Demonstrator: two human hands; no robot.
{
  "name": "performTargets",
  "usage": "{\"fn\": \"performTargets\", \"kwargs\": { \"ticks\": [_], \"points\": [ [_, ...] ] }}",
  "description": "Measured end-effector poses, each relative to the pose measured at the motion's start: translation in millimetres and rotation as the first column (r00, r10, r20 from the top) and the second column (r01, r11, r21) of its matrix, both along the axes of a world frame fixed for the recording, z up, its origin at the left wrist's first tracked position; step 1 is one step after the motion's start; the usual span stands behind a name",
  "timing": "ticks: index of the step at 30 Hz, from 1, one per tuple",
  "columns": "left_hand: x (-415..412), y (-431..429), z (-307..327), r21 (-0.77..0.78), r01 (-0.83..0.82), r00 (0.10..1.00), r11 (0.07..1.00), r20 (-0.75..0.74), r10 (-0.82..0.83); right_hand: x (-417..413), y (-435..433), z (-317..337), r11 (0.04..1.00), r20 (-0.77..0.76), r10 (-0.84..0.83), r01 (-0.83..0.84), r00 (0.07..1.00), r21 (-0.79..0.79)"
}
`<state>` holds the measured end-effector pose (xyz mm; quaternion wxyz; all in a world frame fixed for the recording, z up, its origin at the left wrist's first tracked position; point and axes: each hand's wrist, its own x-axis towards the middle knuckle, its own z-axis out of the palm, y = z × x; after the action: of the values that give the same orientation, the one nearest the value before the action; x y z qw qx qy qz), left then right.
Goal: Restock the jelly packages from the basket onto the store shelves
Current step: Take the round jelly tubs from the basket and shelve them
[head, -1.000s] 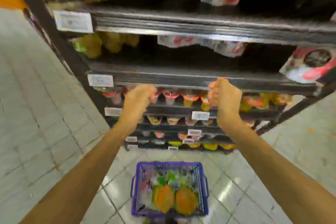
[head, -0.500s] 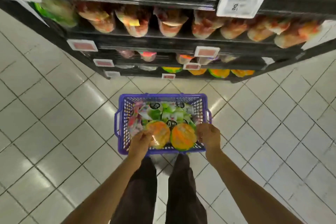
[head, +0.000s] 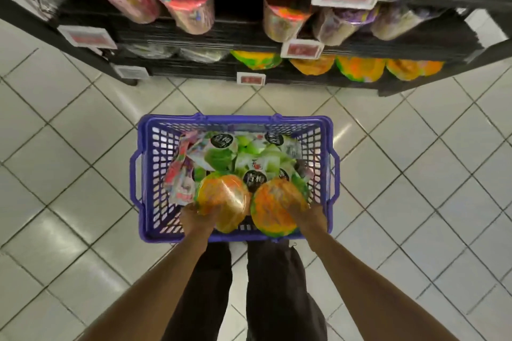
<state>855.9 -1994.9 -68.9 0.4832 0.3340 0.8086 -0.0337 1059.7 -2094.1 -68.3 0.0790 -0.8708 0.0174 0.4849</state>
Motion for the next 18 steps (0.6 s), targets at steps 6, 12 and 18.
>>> {"fn": "performTargets", "kwargs": {
  "ticks": [6,12,18],
  "points": [
    [-1,-4,-4,0.093,0.065,0.994,0.994,-0.088,-0.057,1,2,-16,0.995,-0.071,0.081,-0.085,0.994,-0.055],
    [24,-19,6,0.190,0.176,0.984,0.966,-0.019,-0.176,17,6,-12,0.989,-0.249,-0.066,0.097,0.966,0.115],
    [83,-59,-15,0.223,0.133,0.990,0.966,0.013,-0.139,58,17,-15,0.984,-0.484,-0.062,0.135,0.873,0.118]
  ]
}}
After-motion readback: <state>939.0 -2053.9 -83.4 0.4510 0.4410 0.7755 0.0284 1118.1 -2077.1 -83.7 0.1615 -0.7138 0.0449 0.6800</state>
